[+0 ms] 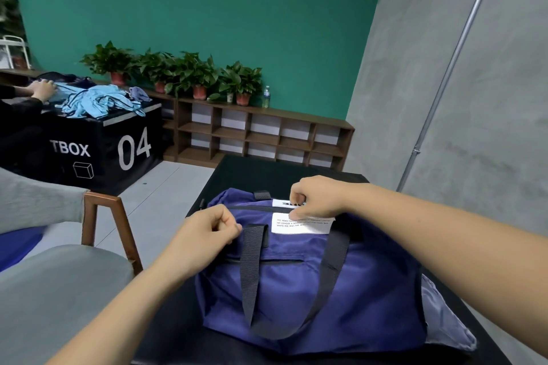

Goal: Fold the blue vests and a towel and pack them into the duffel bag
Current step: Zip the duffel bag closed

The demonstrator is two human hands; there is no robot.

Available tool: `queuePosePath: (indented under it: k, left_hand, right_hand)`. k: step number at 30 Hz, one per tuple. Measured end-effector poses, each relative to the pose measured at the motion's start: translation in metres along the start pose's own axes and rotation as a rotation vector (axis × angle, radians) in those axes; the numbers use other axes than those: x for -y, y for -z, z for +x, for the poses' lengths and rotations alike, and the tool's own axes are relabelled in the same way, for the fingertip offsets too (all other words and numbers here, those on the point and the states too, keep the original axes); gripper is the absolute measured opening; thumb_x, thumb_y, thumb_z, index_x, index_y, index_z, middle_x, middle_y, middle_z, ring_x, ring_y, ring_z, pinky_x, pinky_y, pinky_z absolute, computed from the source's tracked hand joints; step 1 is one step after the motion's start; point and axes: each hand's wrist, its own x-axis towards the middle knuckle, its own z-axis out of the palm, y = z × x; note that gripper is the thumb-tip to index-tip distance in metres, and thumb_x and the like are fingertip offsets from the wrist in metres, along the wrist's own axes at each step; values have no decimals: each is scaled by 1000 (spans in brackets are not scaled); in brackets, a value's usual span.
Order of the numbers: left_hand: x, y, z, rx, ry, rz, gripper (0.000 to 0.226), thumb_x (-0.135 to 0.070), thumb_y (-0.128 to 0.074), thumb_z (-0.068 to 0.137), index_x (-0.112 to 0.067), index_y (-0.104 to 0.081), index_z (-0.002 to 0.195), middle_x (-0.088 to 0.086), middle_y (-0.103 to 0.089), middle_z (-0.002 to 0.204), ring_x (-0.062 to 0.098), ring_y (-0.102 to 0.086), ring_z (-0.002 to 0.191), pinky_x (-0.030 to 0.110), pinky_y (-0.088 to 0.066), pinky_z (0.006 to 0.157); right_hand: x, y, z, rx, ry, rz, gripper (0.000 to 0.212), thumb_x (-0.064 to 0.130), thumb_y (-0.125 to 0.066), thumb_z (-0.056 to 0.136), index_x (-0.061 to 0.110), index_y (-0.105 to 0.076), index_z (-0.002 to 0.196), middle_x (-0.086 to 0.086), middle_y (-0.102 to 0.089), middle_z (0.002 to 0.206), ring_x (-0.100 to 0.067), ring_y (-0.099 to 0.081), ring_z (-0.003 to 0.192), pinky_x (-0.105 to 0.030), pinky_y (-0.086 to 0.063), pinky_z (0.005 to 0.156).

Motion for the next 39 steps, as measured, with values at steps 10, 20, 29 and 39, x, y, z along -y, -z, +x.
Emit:
queuePosePath:
  k: [10,20,29,39]
  left_hand:
    - [3,7,-1,6,-17,27,20,-28,-71,97,-16,-64,83,7,-69,76,10,-53,65,34,-48,69]
    - [19,49,3,-63,202,191,13,-26,-76,89,-17,-69,81,-6,-69,69,16,-60,67,30,-45,62]
    - [19,40,-2,135,296,290,31,-39,-72,94,-16,-60,77,-4,-64,55,8,-50,45,20,-38,47]
    - [23,46,-2,123,250,293,33,-30,-70,100,-19,-56,72,-3,-65,58,9,-55,52,24,-43,55]
  right_hand:
    - [8,-31,28,72,80,-115,7,13,-56,95,15,-62,91,3,-65,89,-15,-53,76,-29,-43,66]
    - [72,-31,1,-168,218,113,16,35,-62,103,25,-60,91,13,-62,83,-11,-59,80,-38,-52,76]
    - [161,-53,-22,-171,265,-89,37,59,-58,99,23,-57,89,-1,-65,88,-27,-56,80,-41,-51,71]
    - [180,-62,-32,-121,146,-379,48,42,-72,89,16,-48,120,-5,-59,103,-32,-61,91,-36,-29,57]
